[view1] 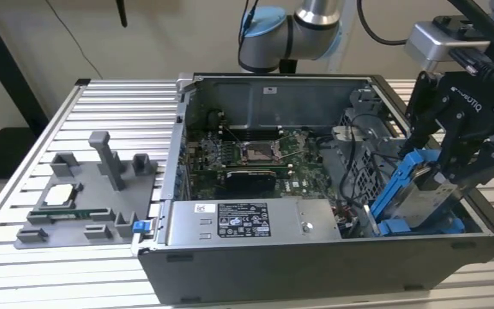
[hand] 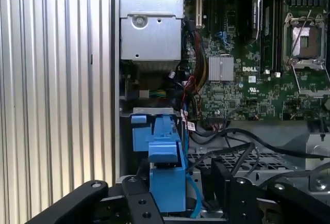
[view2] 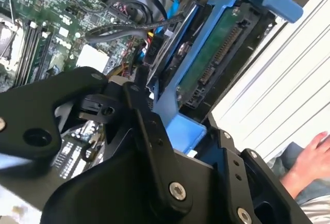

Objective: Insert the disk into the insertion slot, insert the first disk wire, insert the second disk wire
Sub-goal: 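Insert the disk into the insertion slot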

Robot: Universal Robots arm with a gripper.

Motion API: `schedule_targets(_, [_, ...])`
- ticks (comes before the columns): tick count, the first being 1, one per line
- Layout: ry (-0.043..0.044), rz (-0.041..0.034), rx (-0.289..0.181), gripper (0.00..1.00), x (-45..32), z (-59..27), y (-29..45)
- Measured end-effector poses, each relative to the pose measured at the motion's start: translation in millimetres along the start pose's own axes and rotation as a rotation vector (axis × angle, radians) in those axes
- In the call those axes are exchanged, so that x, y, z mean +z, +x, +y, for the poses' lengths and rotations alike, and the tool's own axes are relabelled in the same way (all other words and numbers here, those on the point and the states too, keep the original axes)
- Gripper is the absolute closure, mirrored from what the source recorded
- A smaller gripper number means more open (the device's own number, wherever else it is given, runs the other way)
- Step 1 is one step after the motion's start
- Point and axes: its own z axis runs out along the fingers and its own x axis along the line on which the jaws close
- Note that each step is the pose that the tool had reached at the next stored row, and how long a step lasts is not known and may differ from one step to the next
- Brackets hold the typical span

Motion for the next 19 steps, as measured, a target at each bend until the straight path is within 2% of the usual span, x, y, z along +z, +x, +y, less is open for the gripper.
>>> schedule_targets(2, [0.0003, -0.0116, 0.006, 0.0, -0.7, 1.3, 0.0])
schedule_targets(4, [0.0005, -0.0131, 0.009, 0.0, -2.4, 1.3, -0.1])
schedule_targets(5, [0.0016, -0.017, 0.011, 0.0, -2.4, 1.4, -0.1])
schedule_targets(7, [0.0062, -0.0355, 0.014, 0.0, -2.3, 1.5, -0.1])
schedule_targets(8, [0.0065, -0.04, 0.016, 0.0, -2.1, 1.5, -0.1])
schedule_targets(9, [0.0067, -0.0408, 0.019, 1.0, -1.9, 1.5, -0.1])
schedule_targets(19, [0.0082, -0.0419, 0.037, 1.0, -1.4, 1.4, 4.5])
